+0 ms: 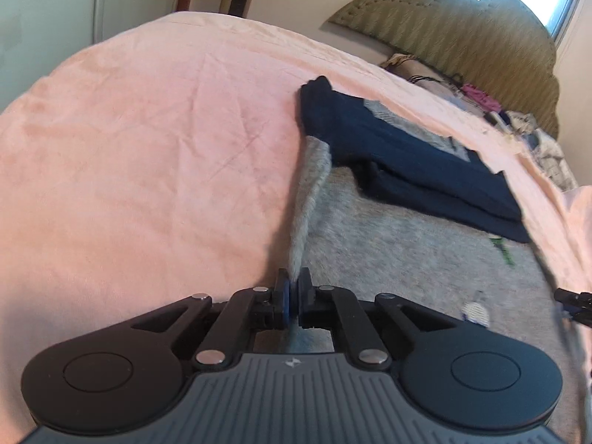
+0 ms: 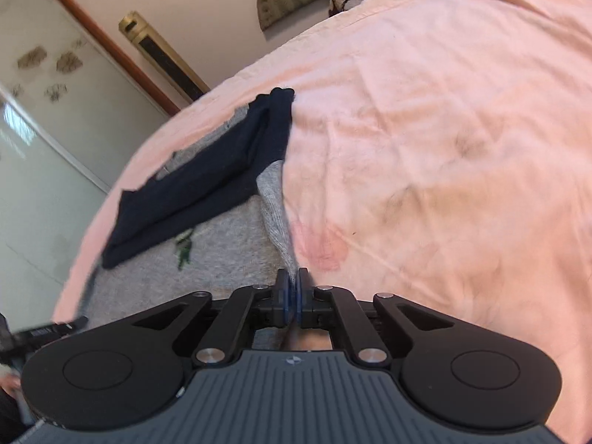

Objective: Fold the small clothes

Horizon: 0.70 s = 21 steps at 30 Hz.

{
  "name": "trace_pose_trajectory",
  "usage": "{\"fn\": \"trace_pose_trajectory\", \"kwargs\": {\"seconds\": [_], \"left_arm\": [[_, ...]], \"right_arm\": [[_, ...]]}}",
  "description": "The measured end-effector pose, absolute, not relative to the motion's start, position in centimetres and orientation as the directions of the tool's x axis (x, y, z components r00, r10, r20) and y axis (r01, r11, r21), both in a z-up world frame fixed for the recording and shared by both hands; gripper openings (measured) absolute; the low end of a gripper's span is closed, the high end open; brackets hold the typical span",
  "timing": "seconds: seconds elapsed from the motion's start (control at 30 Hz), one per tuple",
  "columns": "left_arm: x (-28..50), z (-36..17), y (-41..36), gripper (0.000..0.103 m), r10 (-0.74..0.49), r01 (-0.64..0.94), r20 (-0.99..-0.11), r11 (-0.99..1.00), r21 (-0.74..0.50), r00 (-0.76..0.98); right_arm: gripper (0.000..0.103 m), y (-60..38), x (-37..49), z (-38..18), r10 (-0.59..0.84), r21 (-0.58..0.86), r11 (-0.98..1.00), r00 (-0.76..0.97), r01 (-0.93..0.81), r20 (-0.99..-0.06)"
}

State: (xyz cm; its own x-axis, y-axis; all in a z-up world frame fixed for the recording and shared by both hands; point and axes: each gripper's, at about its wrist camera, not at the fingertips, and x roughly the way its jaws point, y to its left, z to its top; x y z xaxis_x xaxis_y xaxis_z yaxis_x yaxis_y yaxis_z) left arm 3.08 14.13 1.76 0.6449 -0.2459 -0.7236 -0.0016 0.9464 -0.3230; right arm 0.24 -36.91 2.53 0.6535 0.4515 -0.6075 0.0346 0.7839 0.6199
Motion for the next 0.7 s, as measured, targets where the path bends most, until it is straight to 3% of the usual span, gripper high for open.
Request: {"fn": "trace_pose_trajectory", "kwargs": {"seconds": [0.03,0.07,0.1,0.17,0.3,0.37,0.4,0.43,0.47,0.5,0.7], "left_arm": [[2.6,1.8,14.3,0.009,-0.264,-0.002,-0.726,0.939,-0.344,0.635],[2.0,1.8,14.5,0.010,-0.284,-0.002,-0.724,0.930,-0.367,0.629],[1.3,1.7,14.8,0.014,-0.305,-0.004,-0.717,0.919,-0.395,0.627],[-0.1,1.3,15.5,0.024,-0.373,-0.004,-0.699,0.881,-0.474,0.610],[-1.6,0.6,16.2,0.046,-0.476,-0.009,-0.634,0.796,-0.606,0.610],[-1.4,0.6,15.9,0.045,-0.473,-0.009,-0.636,0.798,-0.603,0.610],[-1.2,0.8,15.7,0.043,-0.467,-0.009,-0.645,0.806,-0.592,0.605],[-1.2,1.0,15.3,0.024,-0.451,-0.005,-0.661,0.824,-0.567,0.600],[-1.0,1.1,15.0,0.010,-0.425,-0.002,-0.687,0.850,-0.527,0.589],[-1.0,1.1,14.7,0.004,-0.393,-0.006,-0.715,0.874,-0.485,0.579],[-2.4,1.7,16.3,0.003,-0.323,0.000,-0.722,0.913,-0.408,0.611]], "right_arm": [[0.044,-37.1,-0.1,2.7,0.487,0.655,0.756,0.651,0.020,-0.582],[0.072,-37.1,-0.7,3.0,0.515,0.682,0.731,0.652,0.004,-0.557],[0.092,-37.1,-1.5,3.5,0.531,0.694,0.720,0.652,-0.011,-0.541],[0.095,-36.7,-2.9,4.0,0.544,0.693,0.721,0.636,-0.020,-0.548],[0.077,-36.6,-5.3,3.3,0.597,0.745,0.667,0.599,-0.001,-0.534],[0.074,-36.1,-5.8,3.1,0.606,0.749,0.663,0.592,-0.005,-0.532],[0.068,-35.8,-5.9,3.1,0.608,0.750,0.662,0.592,-0.008,-0.530],[0.061,-35.5,-5.9,3.0,0.616,0.751,0.660,0.580,-0.010,-0.533],[0.032,-35.1,-5.8,2.8,0.625,0.747,0.665,0.558,-0.012,-0.547],[0.011,-34.5,-5.8,2.6,0.613,0.723,0.691,0.537,-0.011,-0.579],[0.009,-36.5,-7.0,3.1,0.526,0.656,0.755,0.605,-0.007,-0.598]]}}
